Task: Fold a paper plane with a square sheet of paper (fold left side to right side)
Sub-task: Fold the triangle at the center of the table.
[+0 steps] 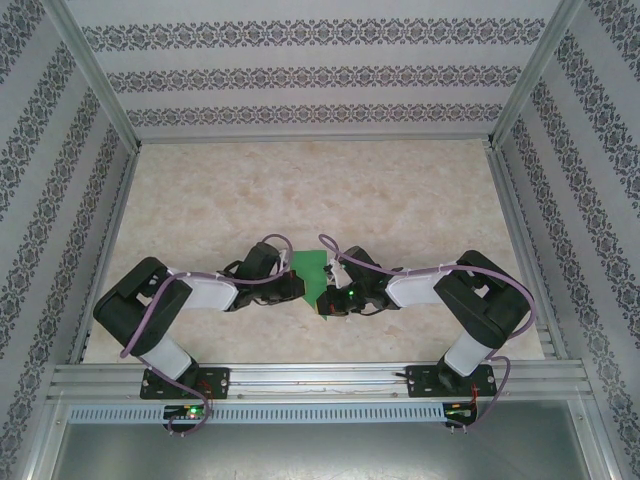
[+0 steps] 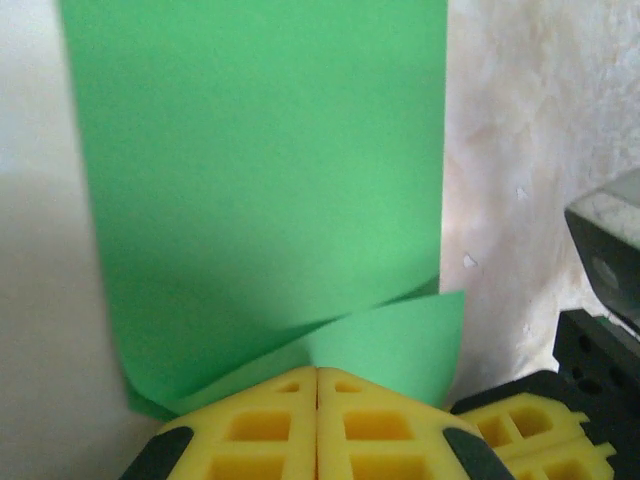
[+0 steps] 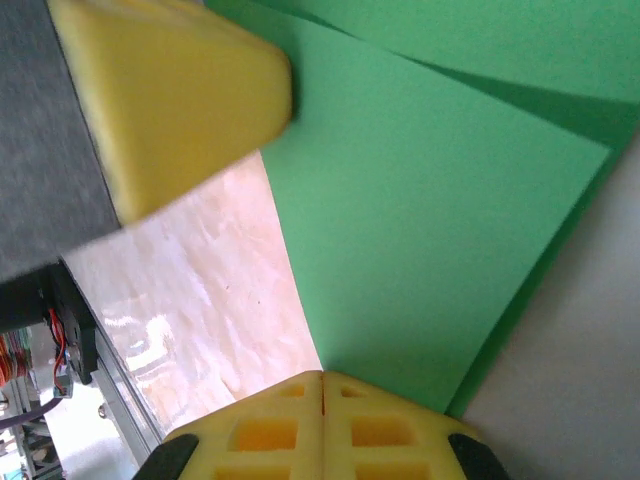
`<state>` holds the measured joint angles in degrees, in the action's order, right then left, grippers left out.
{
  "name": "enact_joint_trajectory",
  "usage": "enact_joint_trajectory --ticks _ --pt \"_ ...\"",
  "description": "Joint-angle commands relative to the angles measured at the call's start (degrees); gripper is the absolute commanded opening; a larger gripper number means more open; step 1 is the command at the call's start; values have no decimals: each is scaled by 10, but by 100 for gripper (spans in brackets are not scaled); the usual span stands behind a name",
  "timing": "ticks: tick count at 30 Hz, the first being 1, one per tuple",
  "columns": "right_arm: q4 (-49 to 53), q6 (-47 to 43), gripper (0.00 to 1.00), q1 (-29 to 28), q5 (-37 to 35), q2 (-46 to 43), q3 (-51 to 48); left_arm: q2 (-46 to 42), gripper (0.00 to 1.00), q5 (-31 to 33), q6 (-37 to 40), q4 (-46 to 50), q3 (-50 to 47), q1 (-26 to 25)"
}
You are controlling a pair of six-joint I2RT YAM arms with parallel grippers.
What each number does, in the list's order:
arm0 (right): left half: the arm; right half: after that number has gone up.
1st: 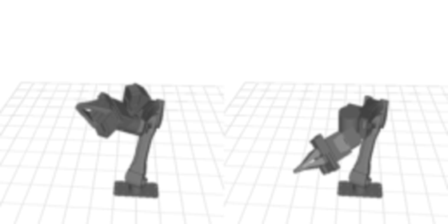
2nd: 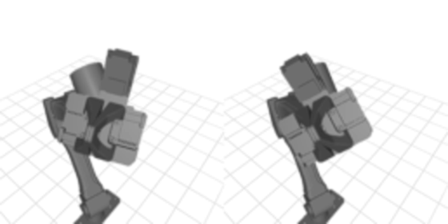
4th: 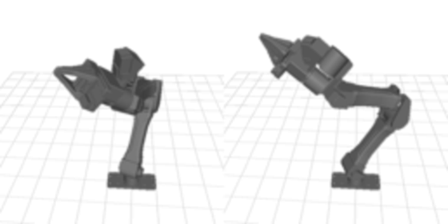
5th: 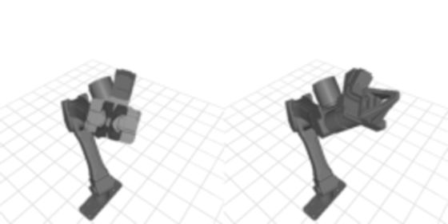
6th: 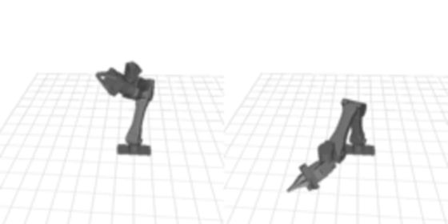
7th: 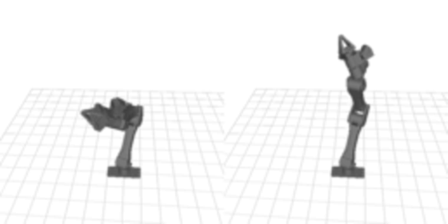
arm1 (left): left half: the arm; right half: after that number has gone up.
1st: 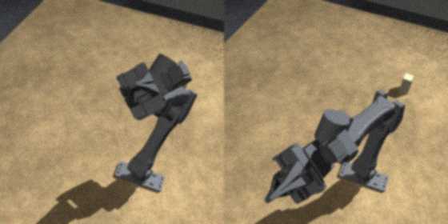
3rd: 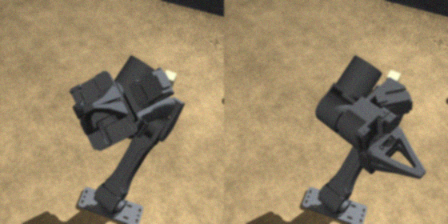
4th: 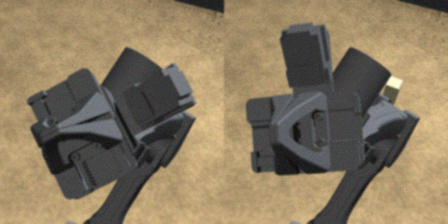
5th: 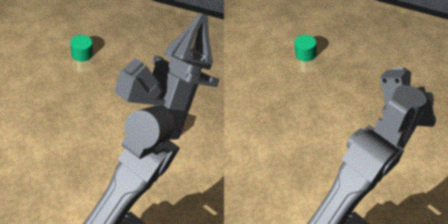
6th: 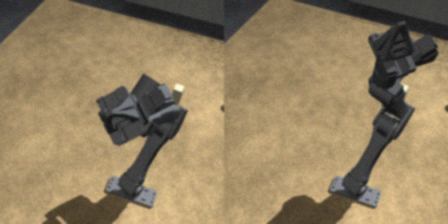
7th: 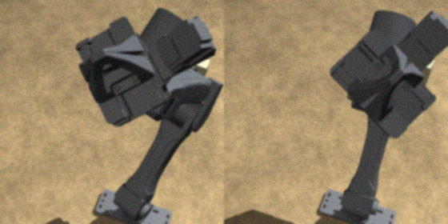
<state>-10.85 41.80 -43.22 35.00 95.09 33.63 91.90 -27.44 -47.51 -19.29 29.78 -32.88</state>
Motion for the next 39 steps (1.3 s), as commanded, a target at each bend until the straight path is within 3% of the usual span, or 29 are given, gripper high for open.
enact_joint_trajectory --ticks 1,11,18,24,32,39 --pt "92 -16 0 2 -50 31 -22 18 7 78 45 34 -6 44" --pt "90 -12 0 0 -52 25 -23 -6 7 59 84 81 19 94" --pt "87 -8 0 -1 -53 23 -19 -104 7 49 114 154 35 92" --pt "87 -8 0 -2 -55 25 -20 -155 7 -8 79 99 1 61" --pt "87 -6 0 -5 -56 33 -12 -91 7 -12 62 62 21 -21" --pt "88 -7 0 -6 -55 33 -11 -19 7 -10 56 26 32 -37"
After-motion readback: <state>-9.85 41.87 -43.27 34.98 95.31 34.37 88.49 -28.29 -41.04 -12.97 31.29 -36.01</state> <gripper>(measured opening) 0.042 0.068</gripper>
